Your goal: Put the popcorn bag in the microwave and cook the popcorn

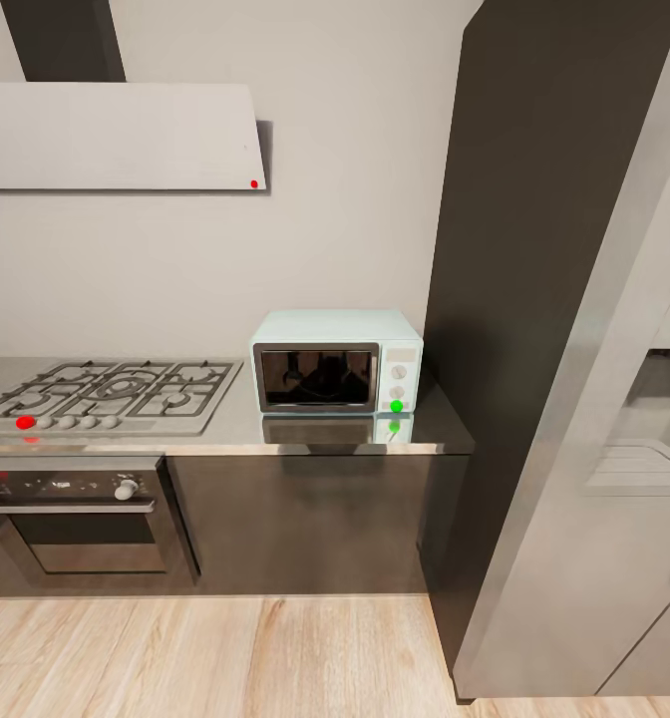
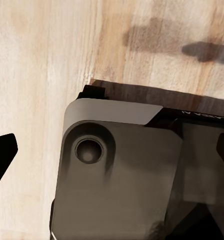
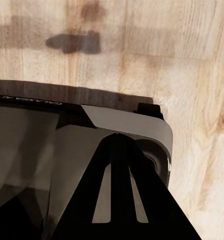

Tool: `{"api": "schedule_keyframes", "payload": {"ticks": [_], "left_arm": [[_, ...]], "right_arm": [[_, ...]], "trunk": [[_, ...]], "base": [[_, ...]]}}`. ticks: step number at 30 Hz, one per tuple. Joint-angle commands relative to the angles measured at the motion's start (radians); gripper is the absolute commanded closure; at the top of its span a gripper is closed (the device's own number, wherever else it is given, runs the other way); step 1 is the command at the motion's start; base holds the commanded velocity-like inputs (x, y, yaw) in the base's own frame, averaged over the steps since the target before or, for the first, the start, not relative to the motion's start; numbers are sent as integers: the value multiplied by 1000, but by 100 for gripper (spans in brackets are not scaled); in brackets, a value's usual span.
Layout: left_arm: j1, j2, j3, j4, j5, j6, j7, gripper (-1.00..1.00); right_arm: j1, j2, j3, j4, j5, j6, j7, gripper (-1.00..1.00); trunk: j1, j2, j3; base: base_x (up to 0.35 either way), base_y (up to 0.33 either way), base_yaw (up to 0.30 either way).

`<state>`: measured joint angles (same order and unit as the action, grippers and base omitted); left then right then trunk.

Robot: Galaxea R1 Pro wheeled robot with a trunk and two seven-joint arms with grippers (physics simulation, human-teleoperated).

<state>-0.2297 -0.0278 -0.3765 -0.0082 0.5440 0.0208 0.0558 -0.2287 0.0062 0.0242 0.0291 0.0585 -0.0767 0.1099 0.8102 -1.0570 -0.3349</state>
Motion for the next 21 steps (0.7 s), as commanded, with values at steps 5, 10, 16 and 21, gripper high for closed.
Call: {"api": "schedule_keyframes", "payload": {"ticks": [5,10,16,21], "left_arm": [[0,0,-8,-1,8,2,4,-100],[0,0,-8,-1,8,2,4,-100],[0,0,-8,-1,8,2,4,-100],[0,0,-8,-1,8,2,4,-100]], "right_arm": [[-1,0,1,3,6,-6,1,100],[-1,0,1,3,6,-6,1,100],[-1,0,1,3,6,-6,1,100],[-1,0,1,3,6,-6,1,100]], "trunk": [[0,-1,-1],[0,-1,-1],[0,-1,-1],[0,-1,-1]], "base": [[0,0,0],[0,0,0],[0,0,0],[0,0,0]]}}
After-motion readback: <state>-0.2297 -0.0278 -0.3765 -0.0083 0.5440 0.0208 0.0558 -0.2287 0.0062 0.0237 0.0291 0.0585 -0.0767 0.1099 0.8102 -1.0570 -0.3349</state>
